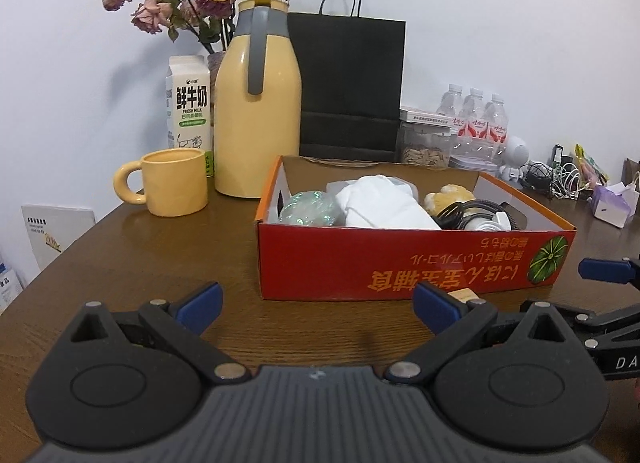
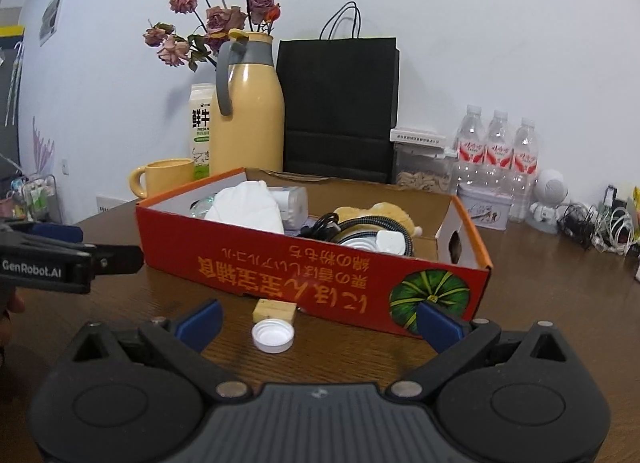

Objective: Organize objects
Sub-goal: 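Move both tools back toward the last cap and yellow block, then grasp the last white bottle cap with the right tool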

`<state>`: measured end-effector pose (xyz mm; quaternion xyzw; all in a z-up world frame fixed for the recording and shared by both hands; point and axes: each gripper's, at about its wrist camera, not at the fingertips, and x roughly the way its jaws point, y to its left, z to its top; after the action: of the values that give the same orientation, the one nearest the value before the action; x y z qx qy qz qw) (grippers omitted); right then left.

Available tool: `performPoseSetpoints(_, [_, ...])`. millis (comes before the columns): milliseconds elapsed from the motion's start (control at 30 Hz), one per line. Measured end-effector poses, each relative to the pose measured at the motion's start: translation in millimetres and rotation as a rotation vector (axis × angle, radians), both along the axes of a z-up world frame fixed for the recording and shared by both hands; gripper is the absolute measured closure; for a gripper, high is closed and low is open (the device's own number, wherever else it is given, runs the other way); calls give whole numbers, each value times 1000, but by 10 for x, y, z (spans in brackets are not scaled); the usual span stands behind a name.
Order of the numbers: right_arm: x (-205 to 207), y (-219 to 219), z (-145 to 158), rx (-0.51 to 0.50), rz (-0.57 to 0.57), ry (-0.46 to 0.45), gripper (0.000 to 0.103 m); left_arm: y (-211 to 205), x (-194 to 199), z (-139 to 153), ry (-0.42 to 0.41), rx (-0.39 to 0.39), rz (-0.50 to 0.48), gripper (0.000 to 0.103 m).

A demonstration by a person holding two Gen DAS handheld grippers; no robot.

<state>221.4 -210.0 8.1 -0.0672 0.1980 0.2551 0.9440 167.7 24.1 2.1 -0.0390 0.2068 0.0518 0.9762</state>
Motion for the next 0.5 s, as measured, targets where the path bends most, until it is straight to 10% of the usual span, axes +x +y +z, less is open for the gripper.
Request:
performPoseSetpoints(233, [108,123,-53,-26,-17,93,1,55,-19,17,-1,-28,5,0])
performPoseSetpoints(500, [305,435,-164,-62,-10,233,40,36,-63,20,11,-38,-20,0])
